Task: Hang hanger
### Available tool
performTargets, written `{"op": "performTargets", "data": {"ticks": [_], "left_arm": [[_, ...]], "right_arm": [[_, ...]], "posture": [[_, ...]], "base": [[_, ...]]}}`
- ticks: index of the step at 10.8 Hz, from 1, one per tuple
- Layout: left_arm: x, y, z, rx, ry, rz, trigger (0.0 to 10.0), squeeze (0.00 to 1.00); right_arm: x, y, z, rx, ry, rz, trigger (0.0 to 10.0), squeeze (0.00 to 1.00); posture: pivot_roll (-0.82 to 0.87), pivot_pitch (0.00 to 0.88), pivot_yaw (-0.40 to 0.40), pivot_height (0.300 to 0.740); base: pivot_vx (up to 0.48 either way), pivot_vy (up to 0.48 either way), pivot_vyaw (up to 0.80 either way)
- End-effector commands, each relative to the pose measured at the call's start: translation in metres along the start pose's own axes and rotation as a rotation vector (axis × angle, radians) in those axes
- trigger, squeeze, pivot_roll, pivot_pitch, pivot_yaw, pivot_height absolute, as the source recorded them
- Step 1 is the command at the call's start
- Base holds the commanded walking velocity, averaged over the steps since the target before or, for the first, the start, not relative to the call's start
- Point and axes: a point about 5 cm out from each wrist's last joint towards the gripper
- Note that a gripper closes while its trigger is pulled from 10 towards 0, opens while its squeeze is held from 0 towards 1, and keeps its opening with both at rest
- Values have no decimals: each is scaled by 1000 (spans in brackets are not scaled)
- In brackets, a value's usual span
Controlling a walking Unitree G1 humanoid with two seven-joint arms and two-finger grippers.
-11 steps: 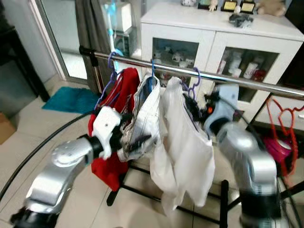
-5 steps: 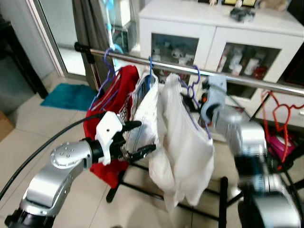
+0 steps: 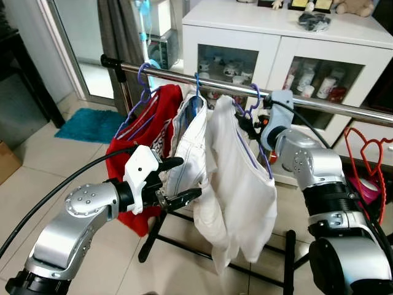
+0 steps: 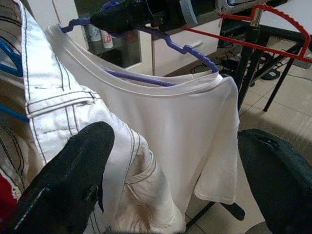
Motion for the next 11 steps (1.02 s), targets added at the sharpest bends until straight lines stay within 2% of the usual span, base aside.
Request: {"op": "performTargets", "data": {"ticks": [1,6,11], "left_arm": [[1,0,1,-9,-10,12,10000,435],[-2,-1,2,-7,-23,20,10000,396],[-4,-3,3,9,-32,31,10000,290]], "right_arm": [[4,3,1,0,7,4,0,0],[1,5,3,15,-12,-40,0,0],[1,6,4,15,-17,-68,0,0]], "posture": [[-91,0,1,740],[-94,0,-1,740],[-96,0,-2,740]], "base": [[0,0,0],[0,0,0],[0,0,0]]}}
Point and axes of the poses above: a point about 5 cm out from each wrist's last joint towards the gripper, its own z axis pointing out of the wrist towards the gripper, its own x axis along the axis of the wrist's last joint, y = z × x, and after that the axes turned 9 degrees about -z, right-handed
